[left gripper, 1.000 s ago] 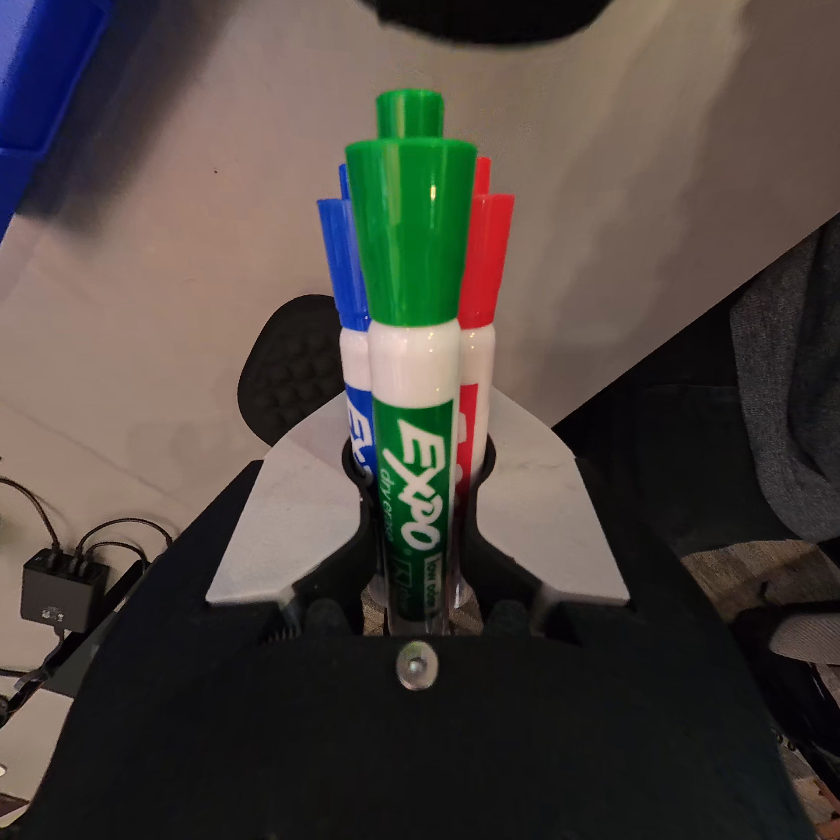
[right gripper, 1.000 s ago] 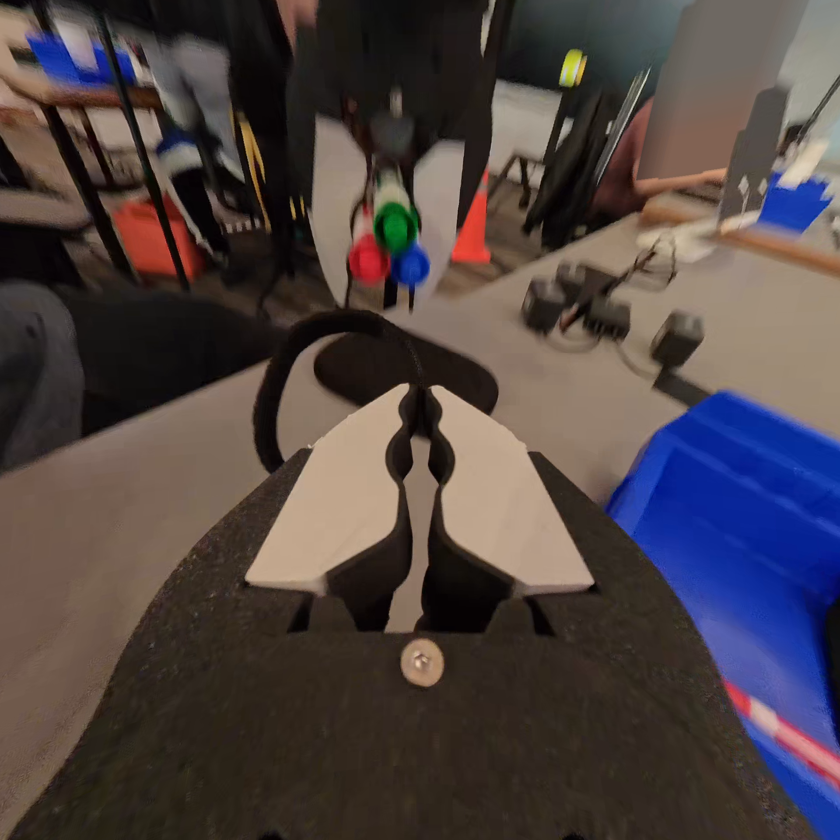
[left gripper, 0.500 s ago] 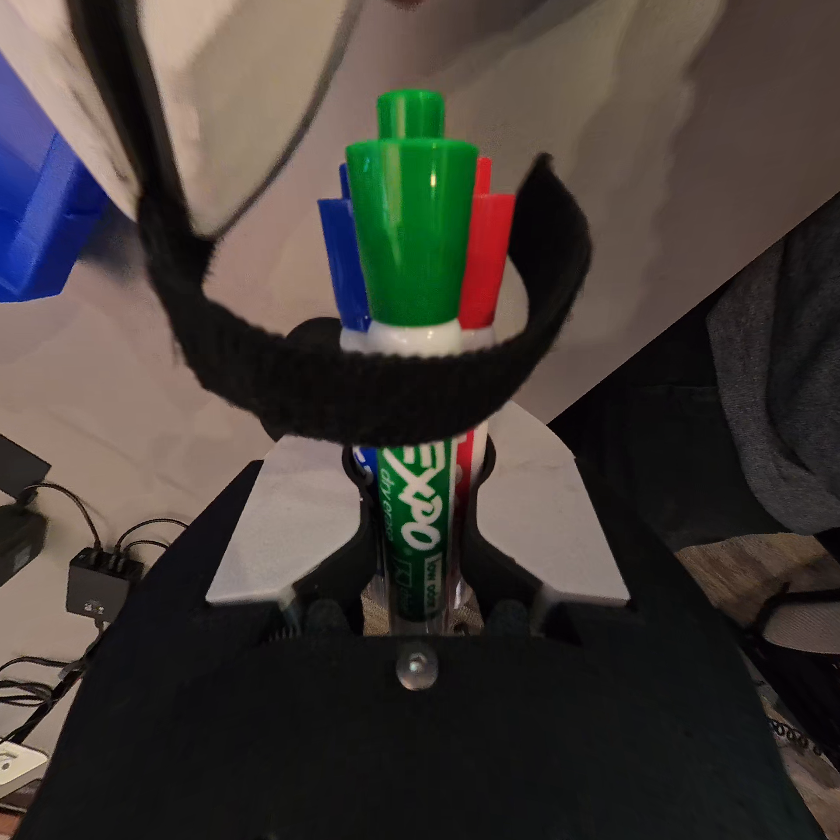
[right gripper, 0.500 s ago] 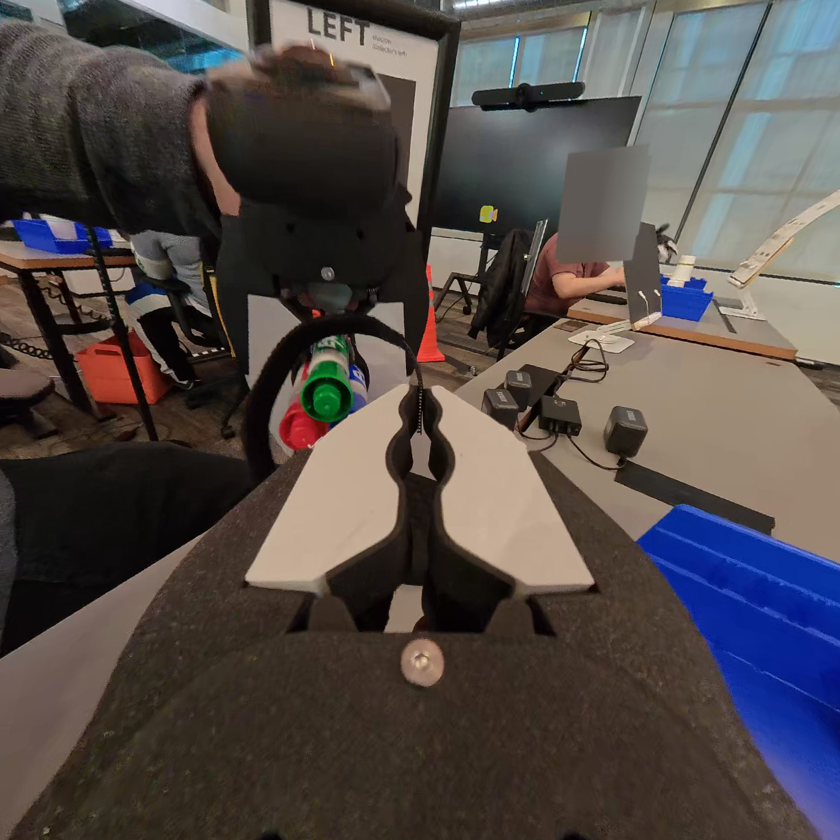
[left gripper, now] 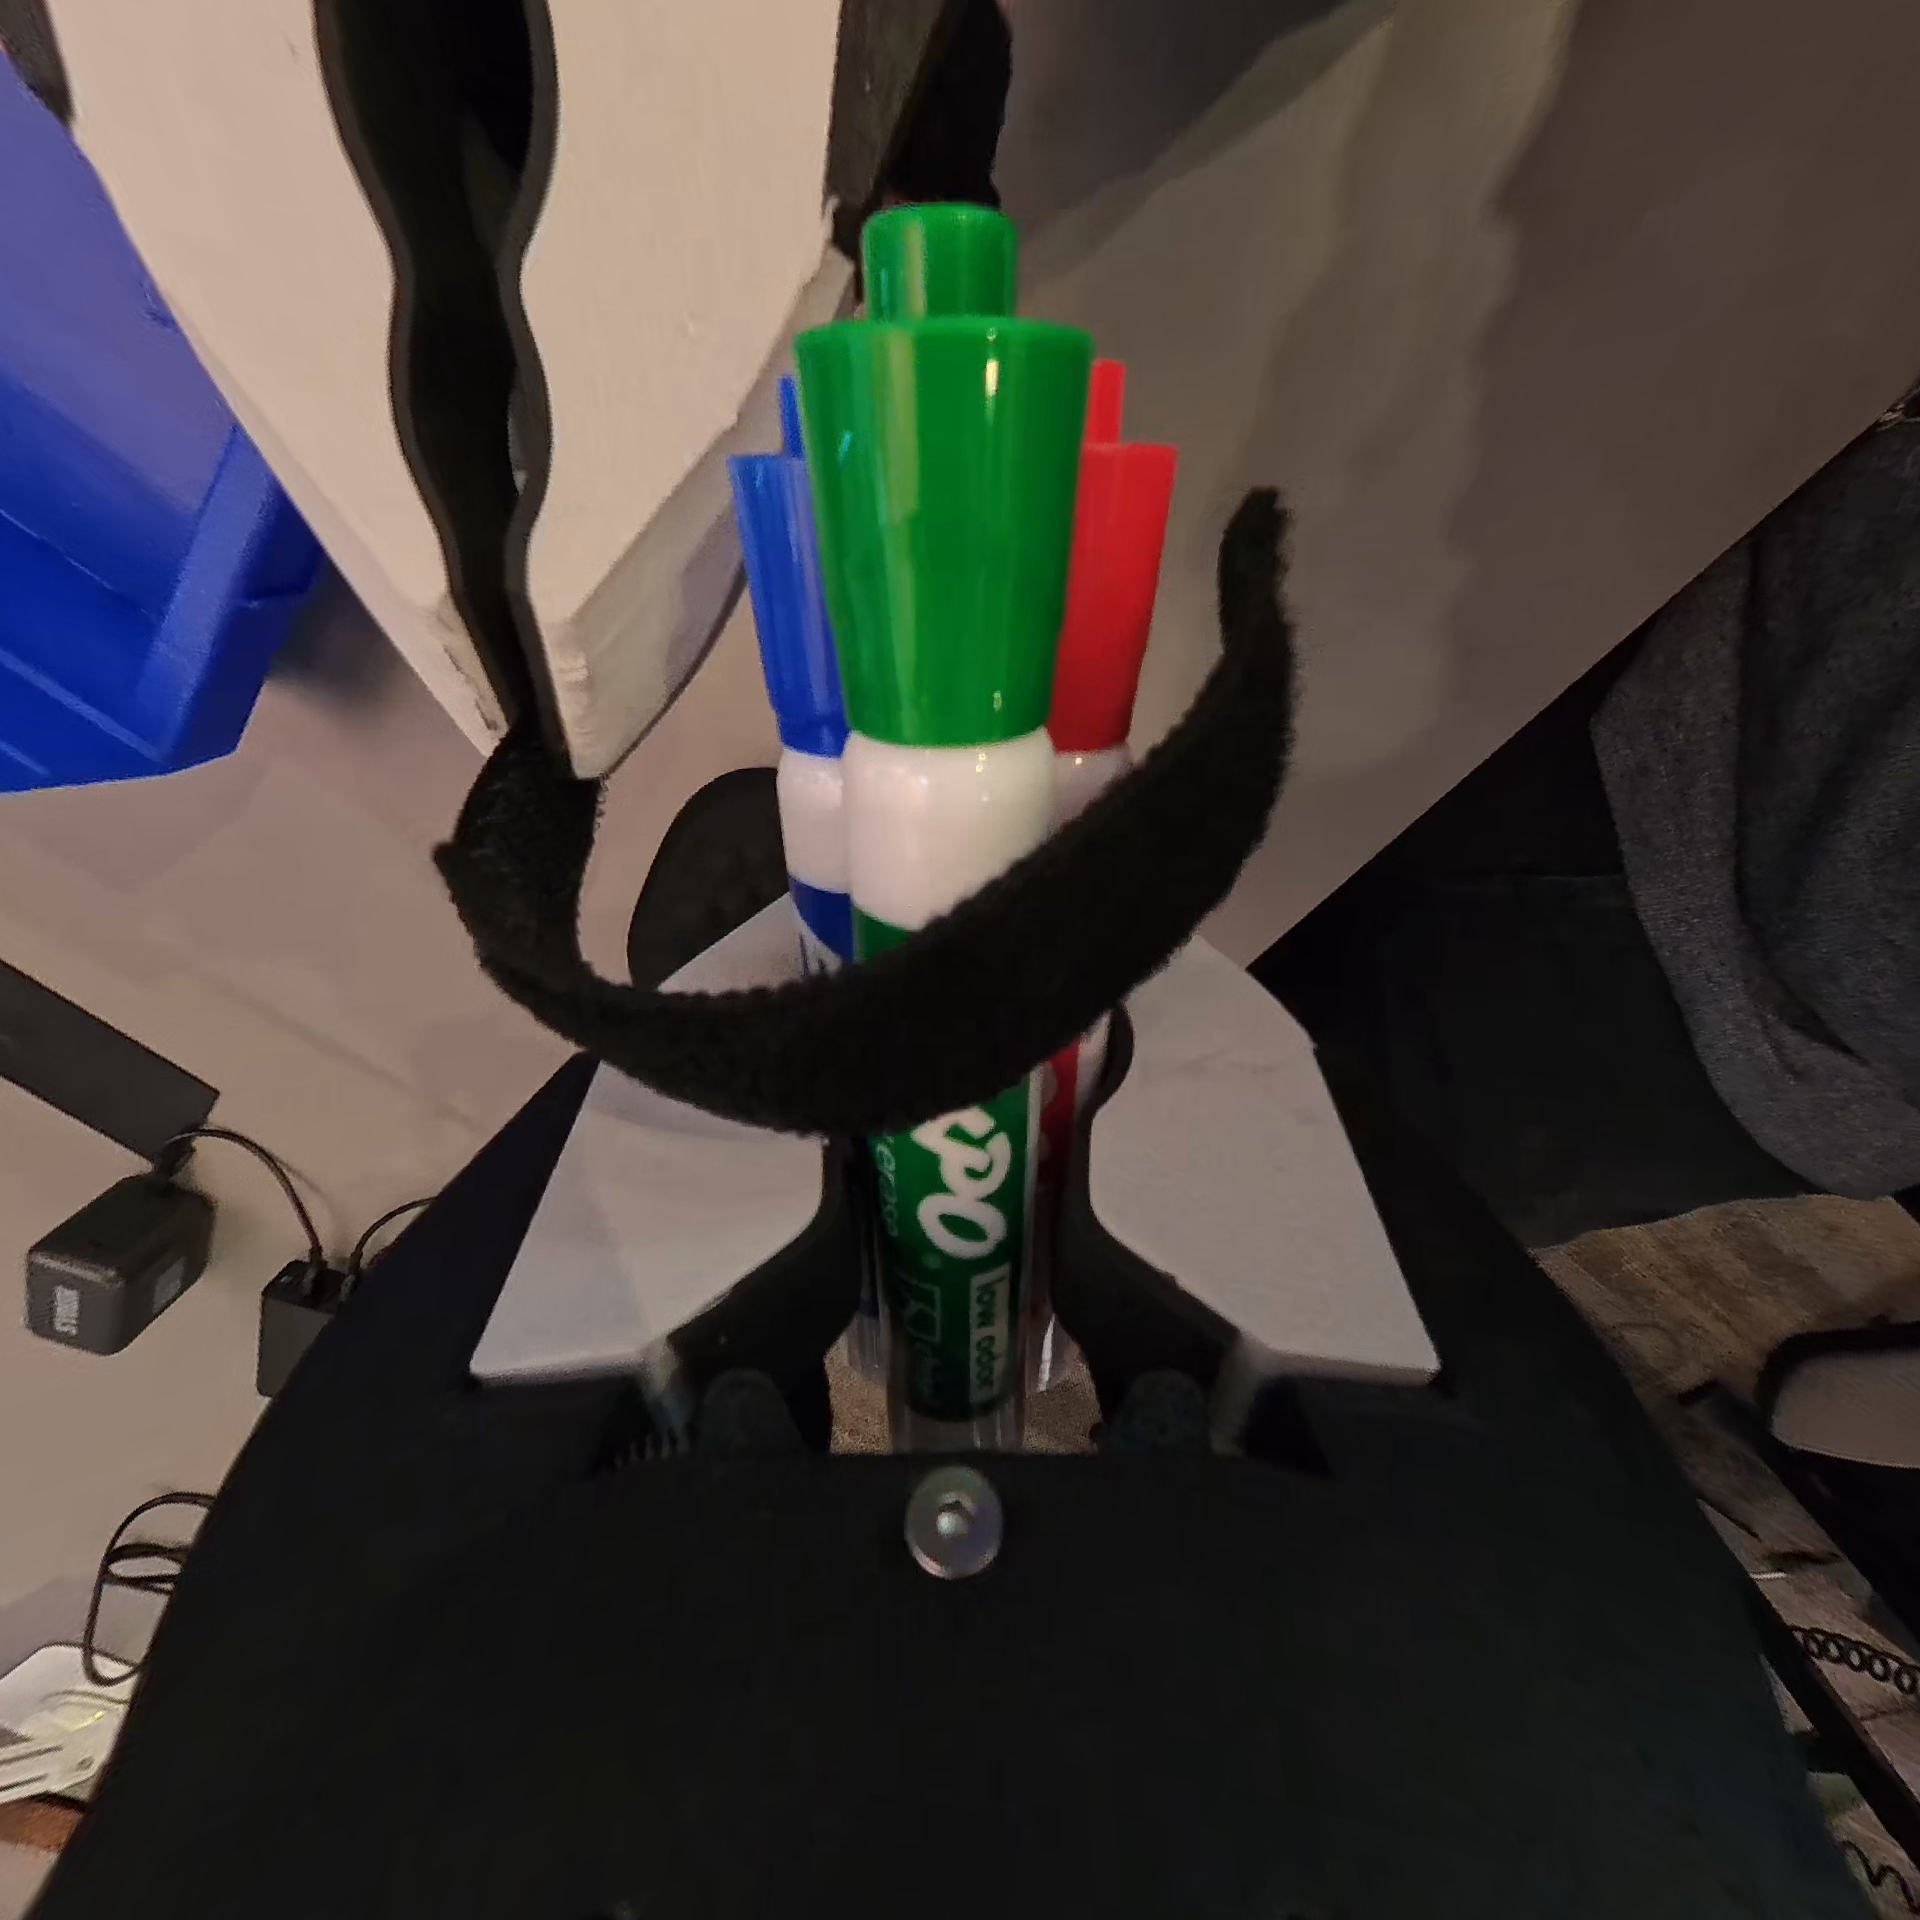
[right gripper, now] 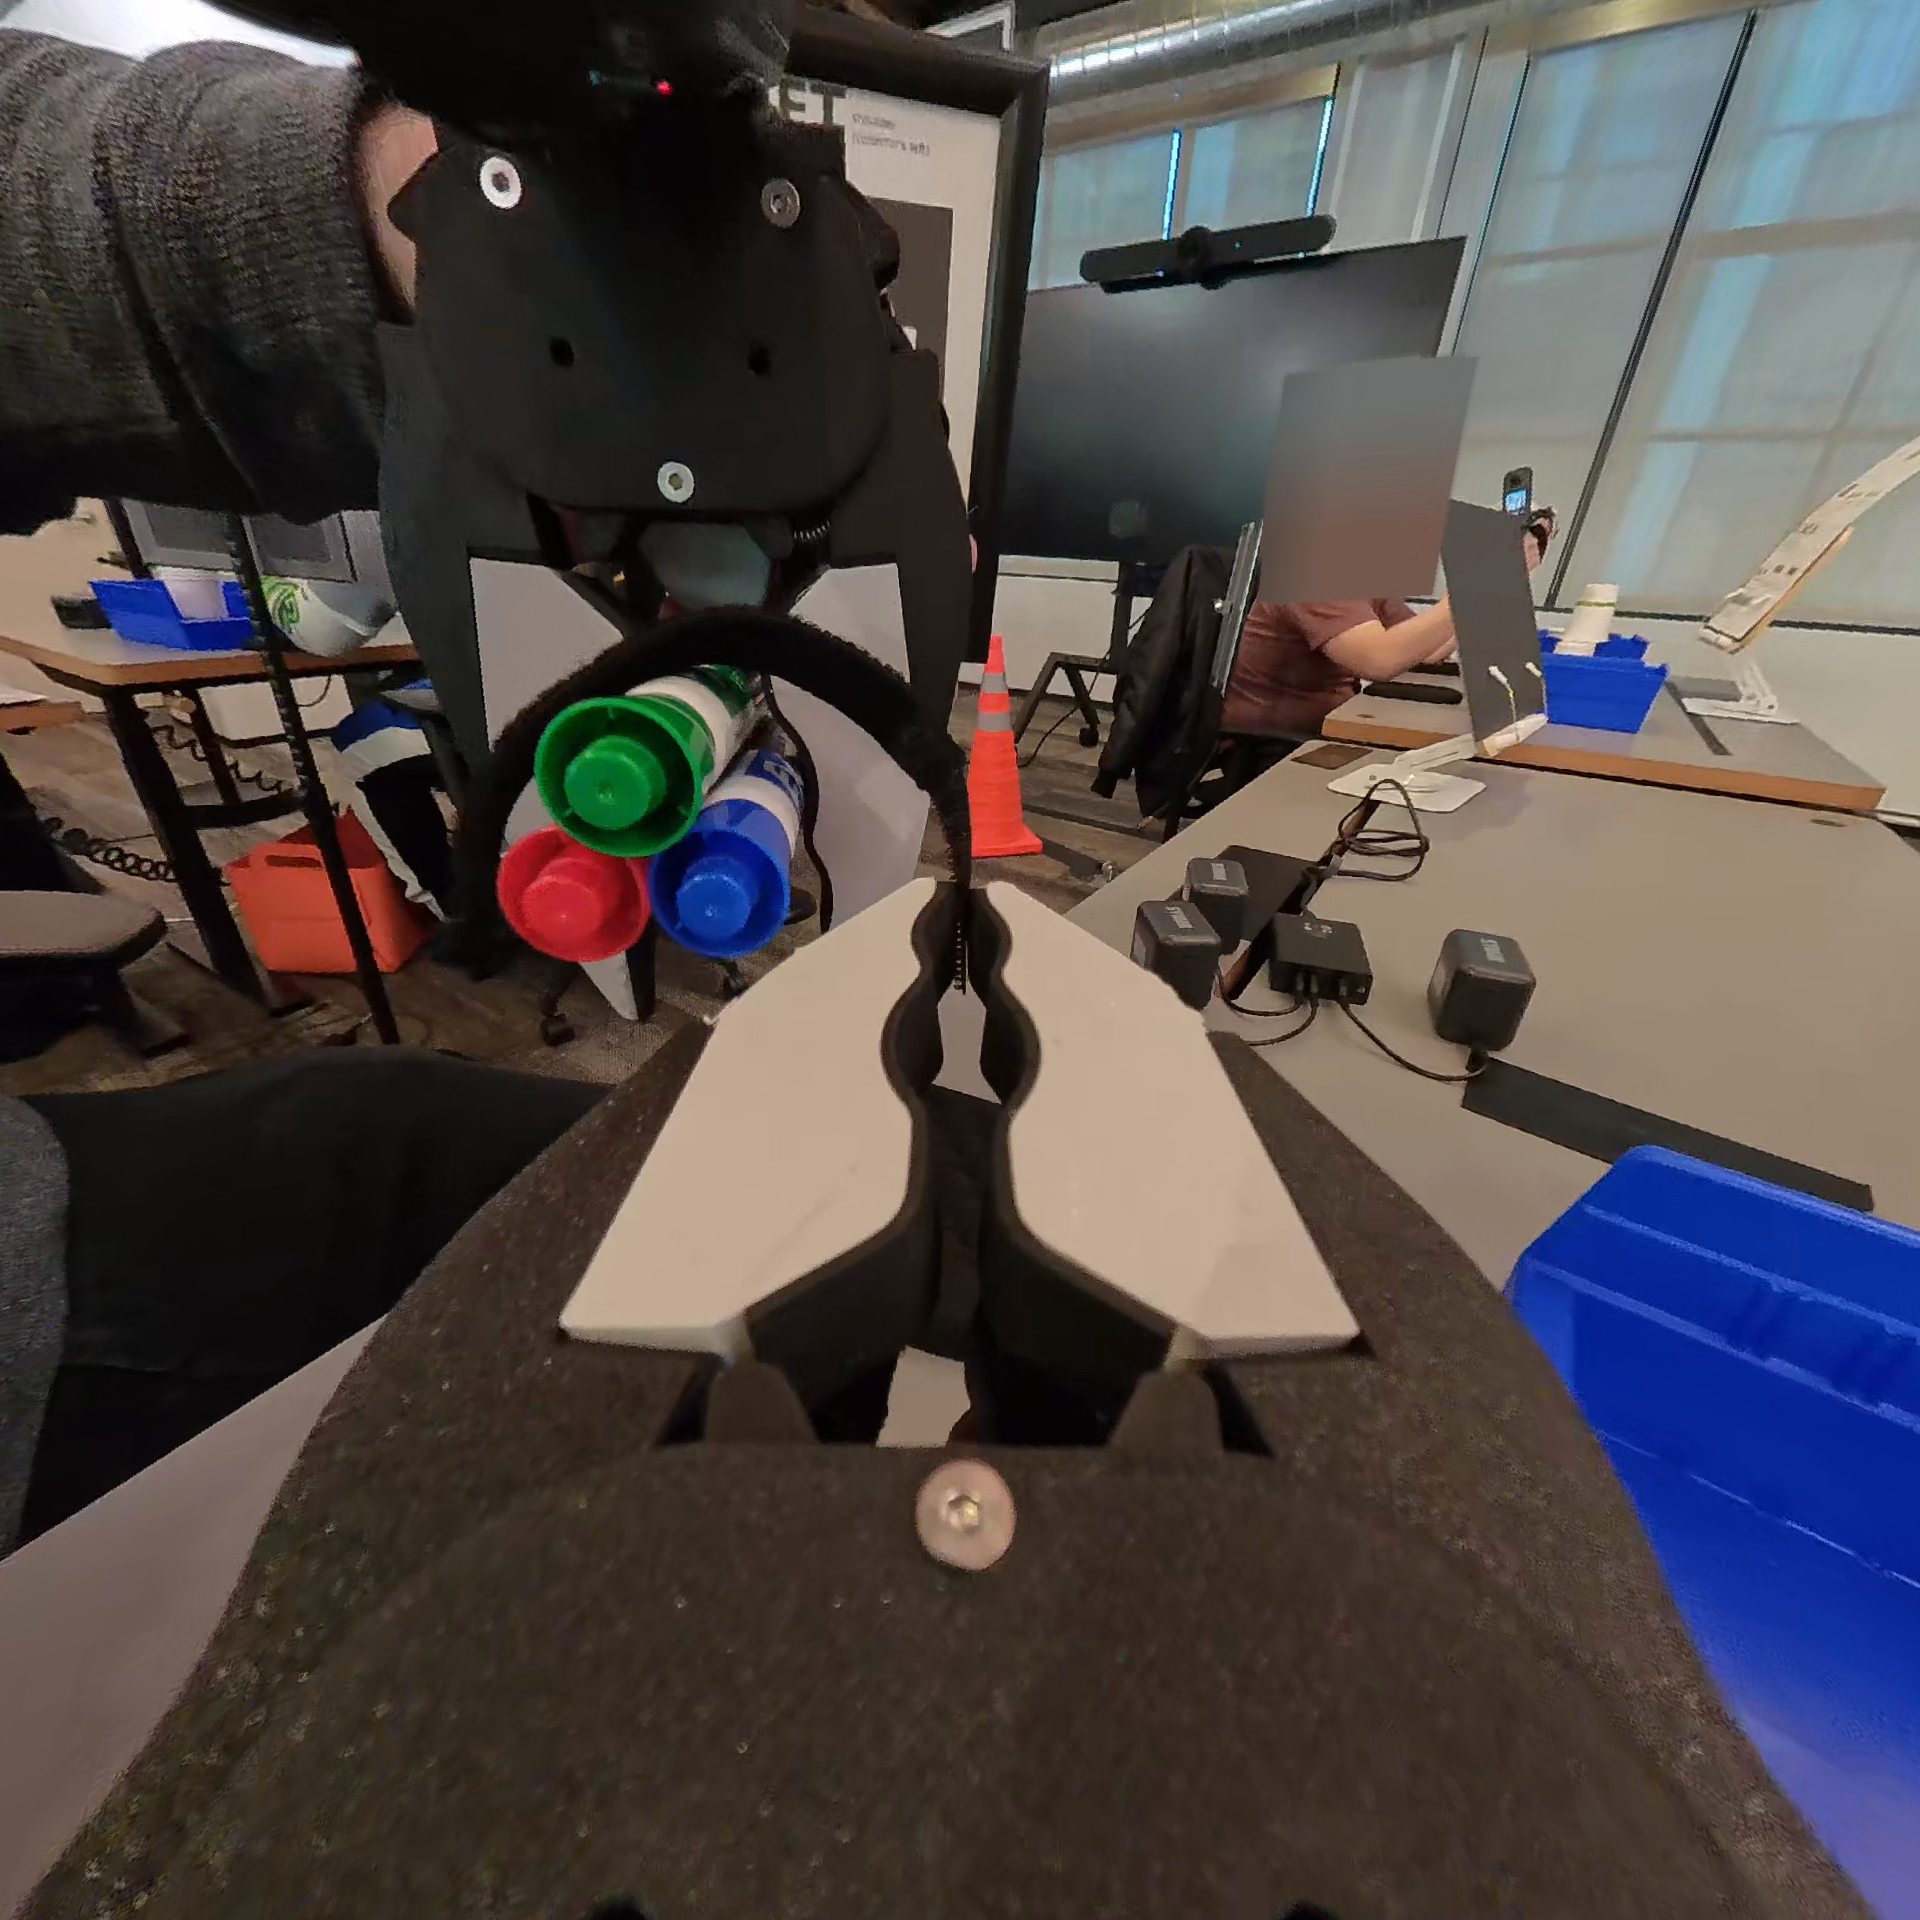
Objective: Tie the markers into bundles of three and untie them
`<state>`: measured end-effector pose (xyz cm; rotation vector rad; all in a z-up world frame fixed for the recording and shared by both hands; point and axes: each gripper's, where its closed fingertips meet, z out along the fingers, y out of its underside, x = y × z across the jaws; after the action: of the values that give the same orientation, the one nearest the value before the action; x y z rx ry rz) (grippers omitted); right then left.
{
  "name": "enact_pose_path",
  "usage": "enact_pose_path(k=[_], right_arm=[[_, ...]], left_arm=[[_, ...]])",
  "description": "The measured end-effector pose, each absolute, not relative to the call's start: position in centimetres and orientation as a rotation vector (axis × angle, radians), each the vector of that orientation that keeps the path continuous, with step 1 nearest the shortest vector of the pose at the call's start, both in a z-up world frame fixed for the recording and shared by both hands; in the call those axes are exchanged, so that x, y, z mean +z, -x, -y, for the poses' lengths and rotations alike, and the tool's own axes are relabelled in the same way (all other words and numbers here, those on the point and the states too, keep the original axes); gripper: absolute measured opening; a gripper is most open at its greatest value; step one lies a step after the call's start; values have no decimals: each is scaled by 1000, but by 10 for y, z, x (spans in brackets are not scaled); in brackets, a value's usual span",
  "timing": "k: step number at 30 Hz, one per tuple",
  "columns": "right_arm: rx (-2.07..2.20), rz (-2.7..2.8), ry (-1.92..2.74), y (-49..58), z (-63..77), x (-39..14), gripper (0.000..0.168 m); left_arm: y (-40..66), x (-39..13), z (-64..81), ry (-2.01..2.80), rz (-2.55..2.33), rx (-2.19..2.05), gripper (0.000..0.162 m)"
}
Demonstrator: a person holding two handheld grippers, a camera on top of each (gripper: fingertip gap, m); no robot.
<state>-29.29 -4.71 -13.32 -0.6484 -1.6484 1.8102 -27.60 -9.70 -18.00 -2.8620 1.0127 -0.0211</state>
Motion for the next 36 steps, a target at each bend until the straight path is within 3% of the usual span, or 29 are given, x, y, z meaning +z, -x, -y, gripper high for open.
enact_pose_path(k=[19,36], right_arm=[[1854,1627,574,286,58,-130,7],[1924,1663,537,280,48,-134,51]], left_arm=[[276,-165,86,2836,-1033,5,43],[277,-167,85,2845,-1022,-47,43]])
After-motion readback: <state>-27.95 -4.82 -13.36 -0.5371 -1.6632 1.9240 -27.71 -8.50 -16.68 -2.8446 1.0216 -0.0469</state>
